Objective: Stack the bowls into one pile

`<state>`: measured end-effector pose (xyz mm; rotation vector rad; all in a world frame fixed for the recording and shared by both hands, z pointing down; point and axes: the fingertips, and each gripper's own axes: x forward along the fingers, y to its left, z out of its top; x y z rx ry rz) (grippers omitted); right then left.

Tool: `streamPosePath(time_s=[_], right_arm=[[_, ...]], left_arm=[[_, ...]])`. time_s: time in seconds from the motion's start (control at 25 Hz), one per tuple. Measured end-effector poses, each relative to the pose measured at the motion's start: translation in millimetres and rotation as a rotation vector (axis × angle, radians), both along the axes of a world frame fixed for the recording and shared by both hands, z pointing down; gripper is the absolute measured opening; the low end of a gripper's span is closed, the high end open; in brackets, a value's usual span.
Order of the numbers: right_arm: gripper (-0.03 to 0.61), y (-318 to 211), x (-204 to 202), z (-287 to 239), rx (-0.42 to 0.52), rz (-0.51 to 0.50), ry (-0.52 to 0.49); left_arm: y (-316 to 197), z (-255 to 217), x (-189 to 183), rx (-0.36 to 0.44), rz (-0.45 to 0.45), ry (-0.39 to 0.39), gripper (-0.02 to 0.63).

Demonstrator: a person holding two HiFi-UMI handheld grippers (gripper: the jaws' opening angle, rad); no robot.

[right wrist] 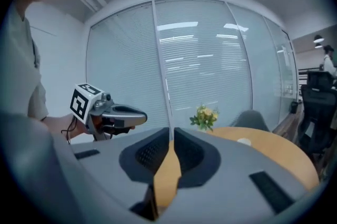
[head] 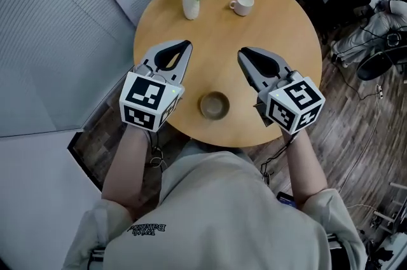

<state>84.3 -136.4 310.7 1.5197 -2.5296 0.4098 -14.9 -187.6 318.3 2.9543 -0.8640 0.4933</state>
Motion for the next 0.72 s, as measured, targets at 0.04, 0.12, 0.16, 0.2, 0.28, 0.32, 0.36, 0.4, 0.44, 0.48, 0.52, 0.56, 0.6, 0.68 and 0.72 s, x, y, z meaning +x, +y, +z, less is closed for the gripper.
streamPosePath(time_s=[0.04, 0.12, 0.16, 0.2, 0.28, 0.32, 0.36, 0.4, 0.44, 0.48, 0.52, 0.56, 0.6, 0.68, 0.72], right_arm=[[0.048, 2, 6, -10, 0.020, 0.014, 0.001], [0.044, 7, 20, -29, 0.060, 0.043, 0.017], [0.044, 10, 27, -39, 0.080, 0.057, 0.020], [0.043, 13, 33, -48, 0.101, 0.073, 0.019], [0.043, 19, 44, -67, 0.145, 0.106, 0.014], [0.043, 23, 50, -75, 0.165, 0.123, 0.013], [0.043, 26, 55, -83, 0.182, 0.139, 0.012], [0.043, 30, 60, -89, 0.195, 0.149, 0.013], [0.043, 34, 63, -94, 0.203, 0.152, 0.020], [0.040, 38, 65, -98, 0.207, 0.148, 0.033], [0.040, 41, 67, -100, 0.210, 0.141, 0.053], [0.038, 43, 68, -101, 0.214, 0.138, 0.073], [0.038, 45, 69, -102, 0.220, 0.139, 0.089], [0.037, 51, 73, -108, 0.233, 0.148, 0.097], [0.037, 56, 75, -111, 0.237, 0.153, 0.095]], left_arm=[[0, -8, 3, 0.014, 0.004, 0.008, 0.020], [0, -26, 7, 0.040, 0.012, 0.023, 0.020], [2, -35, 9, 0.057, 0.016, 0.030, 0.020], [4, -45, 10, 0.076, 0.021, 0.036, 0.020], [8, -64, 13, 0.117, 0.031, 0.050, 0.020], [10, -72, 13, 0.139, 0.035, 0.057, 0.020], [12, -81, 13, 0.158, 0.037, 0.062, 0.020], [13, -88, 13, 0.176, 0.037, 0.068, 0.020], [15, -95, 12, 0.191, 0.037, 0.074, 0.020], [16, -102, 12, 0.205, 0.039, 0.082, 0.020], [18, -107, 12, 0.217, 0.042, 0.091, 0.020], [20, -110, 12, 0.228, 0.047, 0.099, 0.020], [21, -112, 12, 0.239, 0.051, 0.104, 0.020], [26, -116, 13, 0.258, 0.054, 0.099, 0.020], [28, -118, 13, 0.261, 0.052, 0.089, 0.020]])
